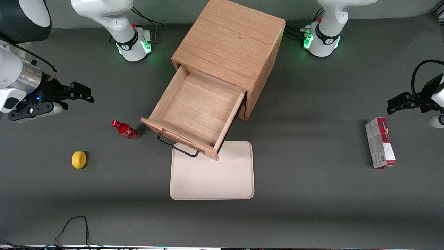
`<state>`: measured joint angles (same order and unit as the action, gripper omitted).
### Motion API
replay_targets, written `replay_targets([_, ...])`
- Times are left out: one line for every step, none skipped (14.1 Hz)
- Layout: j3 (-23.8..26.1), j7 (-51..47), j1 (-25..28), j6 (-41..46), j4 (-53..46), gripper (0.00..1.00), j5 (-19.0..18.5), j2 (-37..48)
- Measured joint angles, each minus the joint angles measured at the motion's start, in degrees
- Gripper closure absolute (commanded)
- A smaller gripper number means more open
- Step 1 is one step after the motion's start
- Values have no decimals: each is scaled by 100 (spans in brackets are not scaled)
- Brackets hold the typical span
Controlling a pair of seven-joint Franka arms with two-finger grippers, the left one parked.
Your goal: Open upper drawer
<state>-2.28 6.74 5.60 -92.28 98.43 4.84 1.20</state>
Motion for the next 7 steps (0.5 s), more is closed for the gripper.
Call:
replay_targets([5,-40,0,-12,-24,0,-1,-7])
replay_targets([10,-77,0,-36,-30,0,-27,-11])
replay_targets([17,-99,0,-65,-31,0,-111,-14])
replay_targets([27,-123,0,-96,-31,0,-224,-18])
replay_targets([42,-199,4,-114,-31,0,-338,-22])
replay_targets([61,-329,19,-118,-31,0,-459,-25])
replay_targets([76,-442,41,-118,-32,0,-548,-25])
